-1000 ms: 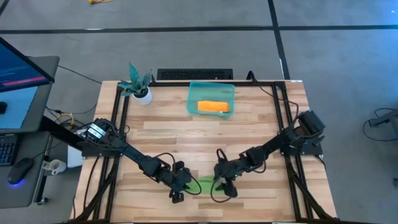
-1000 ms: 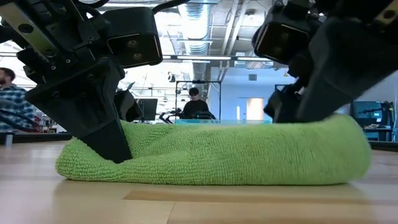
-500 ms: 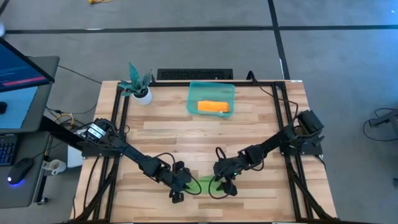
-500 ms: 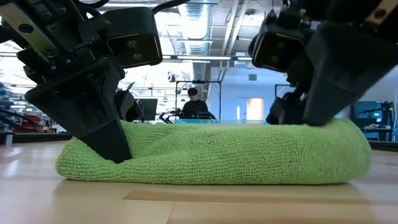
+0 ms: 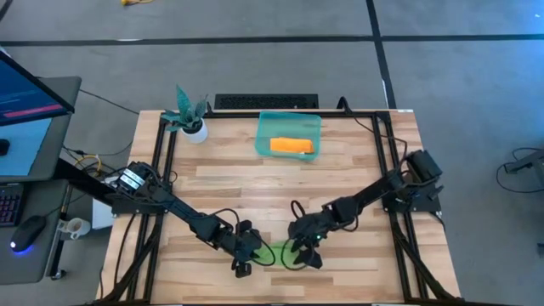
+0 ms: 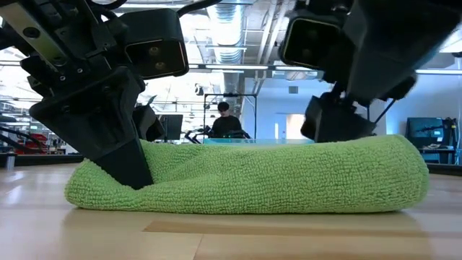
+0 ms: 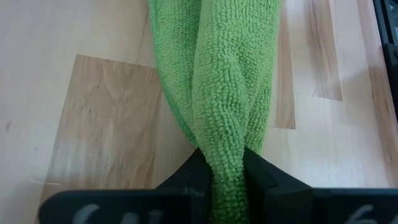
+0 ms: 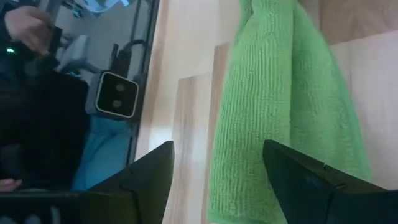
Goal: Roll microfiber towels into tight, uniform cylinder then place into a basket
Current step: Put the green towel into the blue bin
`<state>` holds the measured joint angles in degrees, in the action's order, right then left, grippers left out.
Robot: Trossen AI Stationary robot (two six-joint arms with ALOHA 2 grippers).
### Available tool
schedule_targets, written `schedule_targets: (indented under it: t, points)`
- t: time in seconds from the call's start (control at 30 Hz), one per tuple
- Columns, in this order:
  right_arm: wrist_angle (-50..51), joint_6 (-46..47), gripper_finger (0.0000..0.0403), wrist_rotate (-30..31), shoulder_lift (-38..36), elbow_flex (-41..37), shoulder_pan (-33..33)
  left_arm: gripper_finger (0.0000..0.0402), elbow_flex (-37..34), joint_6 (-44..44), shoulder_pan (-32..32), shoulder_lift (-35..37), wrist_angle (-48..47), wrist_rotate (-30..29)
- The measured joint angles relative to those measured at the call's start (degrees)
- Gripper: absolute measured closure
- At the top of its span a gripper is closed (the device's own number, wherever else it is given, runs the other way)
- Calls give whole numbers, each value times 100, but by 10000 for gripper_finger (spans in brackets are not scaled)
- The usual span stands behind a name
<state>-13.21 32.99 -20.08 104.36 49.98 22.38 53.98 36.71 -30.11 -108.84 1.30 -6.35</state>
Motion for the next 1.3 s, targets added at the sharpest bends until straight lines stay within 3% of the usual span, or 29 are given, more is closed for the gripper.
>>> schedule_targets:
  t: [0.27,0.7,1.07,1.3]
  points:
    - [207,-46,132,1436,0,-1,424,374,0,55,0,0,0,-2]
    - [785,-46,132,1861,0,-1,650,375,0,330,0,0,3,-2]
    - [1088,-46,133,1872,-2,-1,648,373,-9,1557,-2,-13,257,-192]
    - [1183,-46,182,1877,-4,2,636,373,-9,1657,26,-15,297,-319]
